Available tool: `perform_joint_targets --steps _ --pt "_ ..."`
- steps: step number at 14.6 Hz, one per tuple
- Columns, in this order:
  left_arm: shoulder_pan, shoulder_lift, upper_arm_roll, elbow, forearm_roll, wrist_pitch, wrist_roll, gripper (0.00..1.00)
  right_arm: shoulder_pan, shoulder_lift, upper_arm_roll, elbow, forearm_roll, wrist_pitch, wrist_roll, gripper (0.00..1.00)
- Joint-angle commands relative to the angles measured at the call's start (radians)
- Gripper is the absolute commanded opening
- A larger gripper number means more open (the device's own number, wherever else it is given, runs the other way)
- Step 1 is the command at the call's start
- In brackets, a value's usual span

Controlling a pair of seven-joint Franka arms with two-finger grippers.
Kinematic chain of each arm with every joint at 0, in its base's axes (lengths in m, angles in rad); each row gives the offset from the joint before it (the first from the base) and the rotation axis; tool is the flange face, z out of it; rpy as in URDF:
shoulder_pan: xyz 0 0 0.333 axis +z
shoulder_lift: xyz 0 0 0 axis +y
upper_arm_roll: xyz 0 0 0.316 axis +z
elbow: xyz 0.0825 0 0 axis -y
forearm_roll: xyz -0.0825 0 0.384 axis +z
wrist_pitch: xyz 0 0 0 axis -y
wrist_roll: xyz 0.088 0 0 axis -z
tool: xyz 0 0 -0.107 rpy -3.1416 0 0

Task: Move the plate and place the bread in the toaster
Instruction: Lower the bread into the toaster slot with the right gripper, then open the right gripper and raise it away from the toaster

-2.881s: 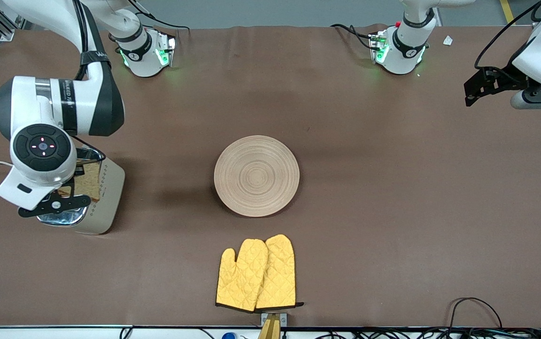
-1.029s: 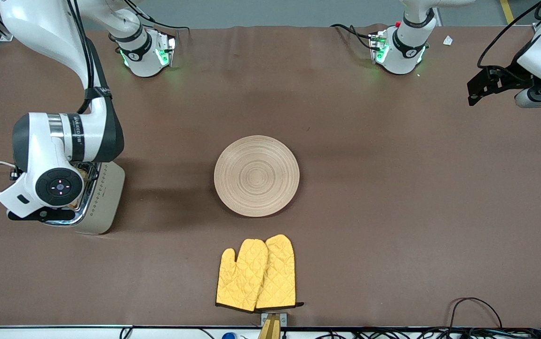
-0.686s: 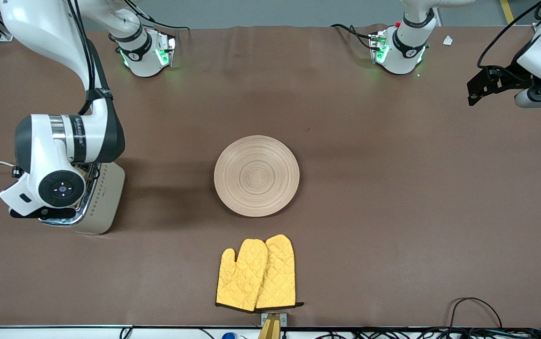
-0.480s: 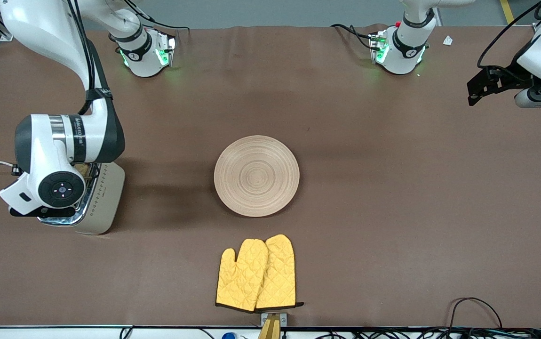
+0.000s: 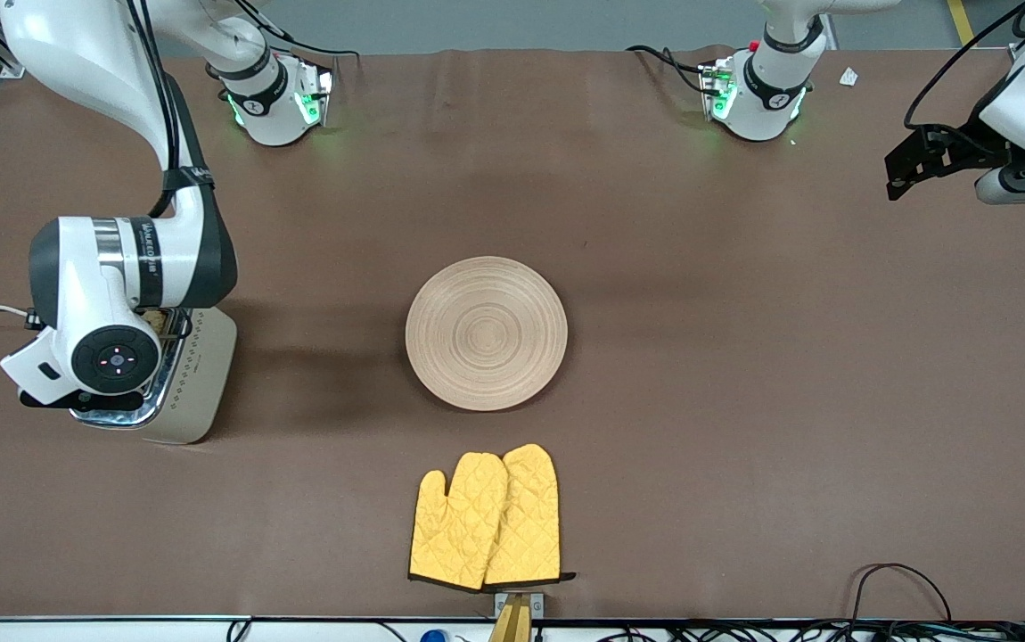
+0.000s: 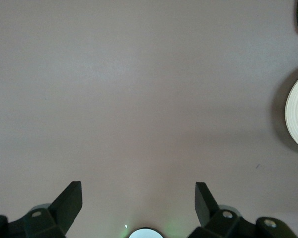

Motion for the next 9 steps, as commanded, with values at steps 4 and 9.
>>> perform_joint_targets --steps 4,9 --pt "0.005 -0.019 0.0 -0.007 -0.001 -0.007 0.015 1.0 -0.008 -0.031 0.012 -0.022 0.022 0.006 0.02 0.83" --pt "0.005 -0.021 0.003 -0.007 -0.001 -0.007 0.017 1.0 -0.089 -0.108 0.012 -0.021 0.244 0.036 -0.018 1.0"
